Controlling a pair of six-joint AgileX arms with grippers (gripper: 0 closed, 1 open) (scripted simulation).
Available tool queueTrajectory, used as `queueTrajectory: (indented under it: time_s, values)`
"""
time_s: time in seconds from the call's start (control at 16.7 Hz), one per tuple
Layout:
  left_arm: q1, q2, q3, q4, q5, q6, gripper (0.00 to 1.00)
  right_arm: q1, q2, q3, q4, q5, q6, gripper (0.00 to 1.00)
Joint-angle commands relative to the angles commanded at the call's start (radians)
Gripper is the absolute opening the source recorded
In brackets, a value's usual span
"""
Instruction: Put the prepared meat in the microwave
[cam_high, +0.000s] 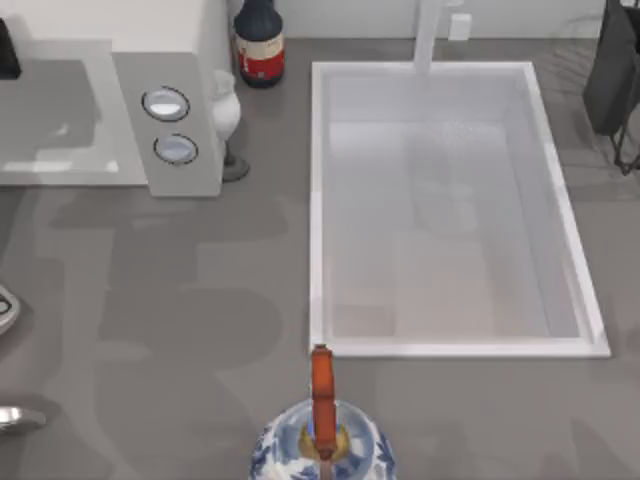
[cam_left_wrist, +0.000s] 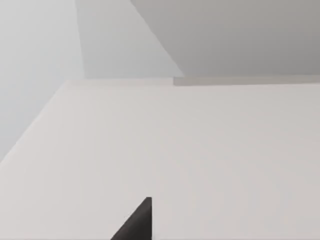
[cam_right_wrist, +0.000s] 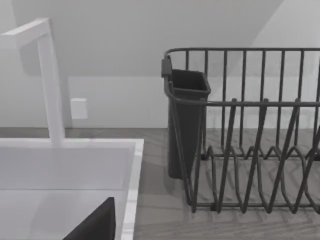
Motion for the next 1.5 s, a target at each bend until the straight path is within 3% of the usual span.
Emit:
queueTrajectory:
  time_s: [0.3, 0.54, 0.84, 1.14, 1.5]
  values:
    - [0.257, -0.187, -0.315, -0.019, 0.014, 0.0, 1.0, 0.0, 0.0, 0.0, 0.0, 0.0, 0.0, 1.0]
    - [0.343, -0.447, -0.529, -0.053, 0.071, -0.037, 1.0, 0.0, 0.0, 0.0, 0.0, 0.0, 0.0, 1.0]
    - [0.241, -0.682, -0.656, -0.076, 0.14, -0.057, 1.0, 0.0, 0.0, 0.0, 0.0, 0.0, 0.0, 1.0]
    - [0.078, -0.777, -0.643, -0.067, 0.159, -0.025, 1.0, 0.0, 0.0, 0.0, 0.0, 0.0, 0.0, 1.0]
    - [0.055, -0.782, -0.627, -0.056, 0.159, -0.016, 1.0, 0.0, 0.0, 0.0, 0.0, 0.0, 0.0, 1.0]
